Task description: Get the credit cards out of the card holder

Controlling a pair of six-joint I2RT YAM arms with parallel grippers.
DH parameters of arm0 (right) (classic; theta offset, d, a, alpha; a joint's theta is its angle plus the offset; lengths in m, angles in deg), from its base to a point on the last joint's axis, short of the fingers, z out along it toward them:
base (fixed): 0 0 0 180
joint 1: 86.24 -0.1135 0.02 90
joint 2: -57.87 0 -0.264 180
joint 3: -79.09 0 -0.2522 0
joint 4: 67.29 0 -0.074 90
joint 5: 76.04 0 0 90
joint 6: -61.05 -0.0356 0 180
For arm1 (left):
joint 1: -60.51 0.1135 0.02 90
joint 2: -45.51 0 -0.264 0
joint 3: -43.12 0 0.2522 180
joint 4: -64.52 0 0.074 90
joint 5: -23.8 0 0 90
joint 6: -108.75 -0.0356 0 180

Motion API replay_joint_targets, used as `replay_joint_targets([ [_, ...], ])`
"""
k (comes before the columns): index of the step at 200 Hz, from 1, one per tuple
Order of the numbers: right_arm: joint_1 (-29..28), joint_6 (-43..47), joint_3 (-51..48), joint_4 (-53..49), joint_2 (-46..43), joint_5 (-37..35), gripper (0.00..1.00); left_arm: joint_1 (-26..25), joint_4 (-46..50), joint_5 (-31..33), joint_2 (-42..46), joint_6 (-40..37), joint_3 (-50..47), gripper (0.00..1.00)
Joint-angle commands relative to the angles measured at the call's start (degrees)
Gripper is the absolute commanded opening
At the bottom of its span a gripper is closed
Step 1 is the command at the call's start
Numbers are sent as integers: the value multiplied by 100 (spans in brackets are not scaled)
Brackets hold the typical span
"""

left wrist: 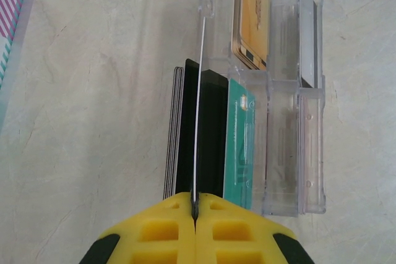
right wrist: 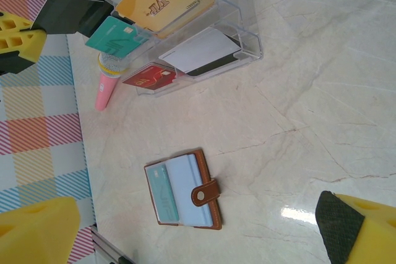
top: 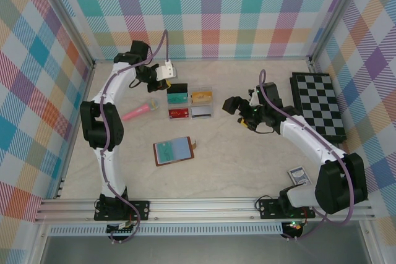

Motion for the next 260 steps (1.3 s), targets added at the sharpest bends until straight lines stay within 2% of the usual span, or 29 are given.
replay_joint_targets([
  [1,32,-33,190,20,35,118,100,105,-125,40,-110,61,-42,0],
  [72,32,-93,209,22,66,118,100,102,-315,62,-172,108,-181,13],
  [134,32,-89,208,-43,9,92,100,96,-443,-61,-180,215,-271,15],
  [209,32,-41,208,-36,-29,101,100,101,-503,-210,210,274,-247,31],
  [241,2,88,200,-77,-45,75,100,121,-735,-549,670,771,-343,37],
  [260,-151,195,200,-113,-61,-72,100,235,-1209,-1030,1126,1808,-628,39],
])
